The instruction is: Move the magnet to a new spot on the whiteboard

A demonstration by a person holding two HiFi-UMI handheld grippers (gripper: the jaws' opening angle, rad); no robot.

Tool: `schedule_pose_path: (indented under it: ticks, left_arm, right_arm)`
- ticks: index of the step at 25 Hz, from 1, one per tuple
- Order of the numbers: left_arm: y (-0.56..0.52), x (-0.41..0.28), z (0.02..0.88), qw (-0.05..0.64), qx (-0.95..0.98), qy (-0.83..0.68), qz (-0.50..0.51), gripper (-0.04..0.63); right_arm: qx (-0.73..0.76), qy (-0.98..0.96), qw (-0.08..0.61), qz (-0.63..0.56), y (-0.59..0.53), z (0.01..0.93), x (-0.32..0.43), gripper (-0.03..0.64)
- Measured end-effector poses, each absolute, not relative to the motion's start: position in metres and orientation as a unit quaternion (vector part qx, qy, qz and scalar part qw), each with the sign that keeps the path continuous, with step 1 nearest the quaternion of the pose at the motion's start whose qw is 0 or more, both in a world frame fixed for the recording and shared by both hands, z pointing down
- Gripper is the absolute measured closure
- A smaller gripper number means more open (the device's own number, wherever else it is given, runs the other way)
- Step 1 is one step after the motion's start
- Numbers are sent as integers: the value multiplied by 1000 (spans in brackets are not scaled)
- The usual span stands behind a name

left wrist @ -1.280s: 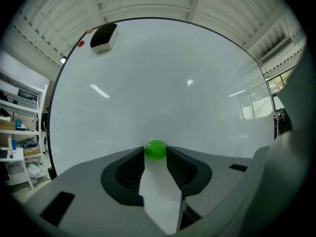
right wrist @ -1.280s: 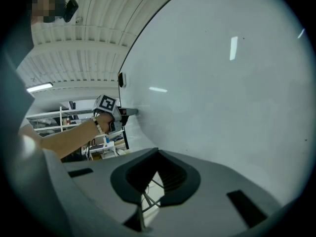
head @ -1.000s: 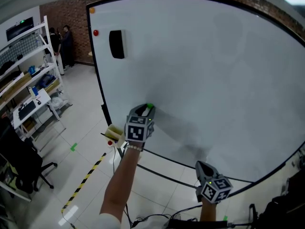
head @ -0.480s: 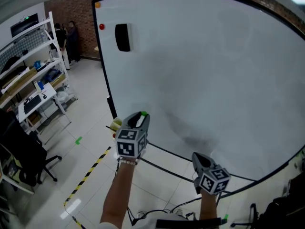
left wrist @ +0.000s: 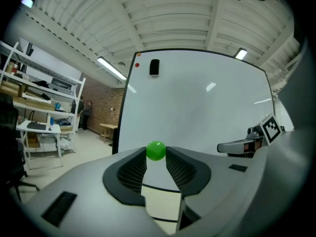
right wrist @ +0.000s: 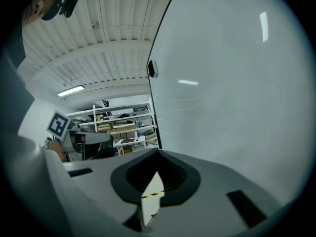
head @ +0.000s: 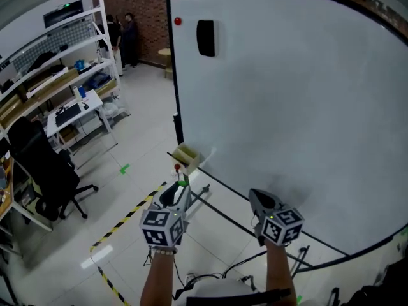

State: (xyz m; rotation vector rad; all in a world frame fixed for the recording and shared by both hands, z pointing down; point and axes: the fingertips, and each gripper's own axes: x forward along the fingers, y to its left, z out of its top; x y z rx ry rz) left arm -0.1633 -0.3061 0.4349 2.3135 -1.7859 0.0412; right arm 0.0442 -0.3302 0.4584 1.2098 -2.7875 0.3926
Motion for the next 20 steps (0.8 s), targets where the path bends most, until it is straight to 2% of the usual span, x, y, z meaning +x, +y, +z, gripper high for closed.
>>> schedule_pose_path:
  ticks: [7,20]
  left_arm:
    - [-274,-181,470,148,761,-632,7,472]
    - [-290,-141,455,136,787,-602,6,472]
  right_arm:
    - [362,-925,40,110,-336,449,18,612]
    - [390,-911,29,134,-311,459,49,612]
